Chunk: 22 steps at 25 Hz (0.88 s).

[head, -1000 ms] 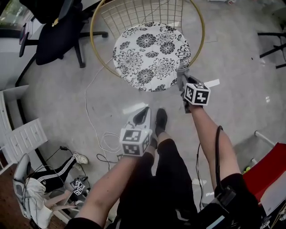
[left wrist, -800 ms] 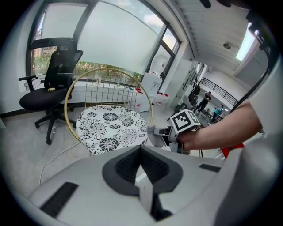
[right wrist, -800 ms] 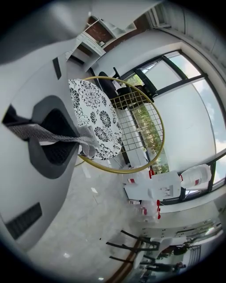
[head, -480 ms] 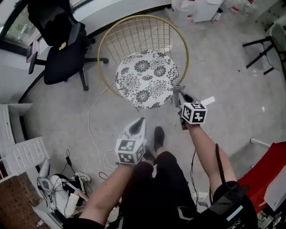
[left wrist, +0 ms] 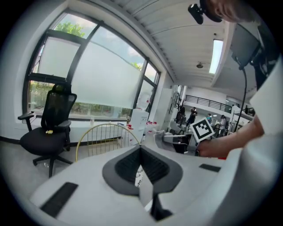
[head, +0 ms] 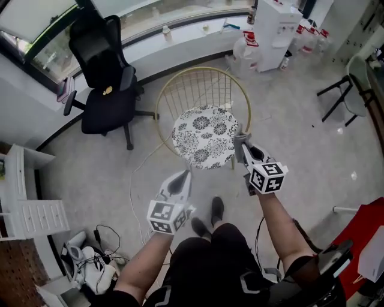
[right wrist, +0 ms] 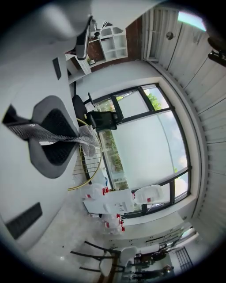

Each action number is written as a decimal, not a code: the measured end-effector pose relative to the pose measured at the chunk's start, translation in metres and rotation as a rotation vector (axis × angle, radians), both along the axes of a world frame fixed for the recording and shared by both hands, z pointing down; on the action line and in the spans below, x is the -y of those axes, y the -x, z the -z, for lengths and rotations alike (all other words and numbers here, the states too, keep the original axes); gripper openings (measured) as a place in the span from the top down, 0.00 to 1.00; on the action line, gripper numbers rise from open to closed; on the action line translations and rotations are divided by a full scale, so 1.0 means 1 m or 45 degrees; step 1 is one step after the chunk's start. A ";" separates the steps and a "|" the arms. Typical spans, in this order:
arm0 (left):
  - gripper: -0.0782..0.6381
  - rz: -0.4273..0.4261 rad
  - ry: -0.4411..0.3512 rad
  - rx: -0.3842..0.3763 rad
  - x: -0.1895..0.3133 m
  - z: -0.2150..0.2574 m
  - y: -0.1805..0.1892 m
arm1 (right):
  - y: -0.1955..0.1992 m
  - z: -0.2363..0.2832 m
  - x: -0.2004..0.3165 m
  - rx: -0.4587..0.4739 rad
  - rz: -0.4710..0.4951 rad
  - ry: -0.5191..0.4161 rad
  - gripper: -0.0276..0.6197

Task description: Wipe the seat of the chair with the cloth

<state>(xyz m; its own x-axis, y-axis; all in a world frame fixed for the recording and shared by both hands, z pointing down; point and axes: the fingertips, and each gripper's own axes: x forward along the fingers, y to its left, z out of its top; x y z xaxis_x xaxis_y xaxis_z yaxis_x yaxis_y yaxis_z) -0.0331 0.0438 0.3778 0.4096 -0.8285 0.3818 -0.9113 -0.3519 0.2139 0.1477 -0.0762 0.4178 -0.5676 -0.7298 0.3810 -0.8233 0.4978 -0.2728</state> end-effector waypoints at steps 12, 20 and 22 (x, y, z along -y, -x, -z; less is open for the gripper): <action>0.88 0.050 -0.315 -0.073 -0.031 0.132 0.035 | 0.000 0.175 -0.047 0.144 0.014 -0.283 0.92; 0.88 0.081 -0.472 -0.097 -0.048 0.189 0.051 | 0.012 0.222 -0.087 0.120 0.067 -0.364 0.92; 0.88 0.097 -0.518 -0.080 -0.050 0.203 0.055 | 0.017 0.230 -0.094 0.104 0.071 -0.389 0.92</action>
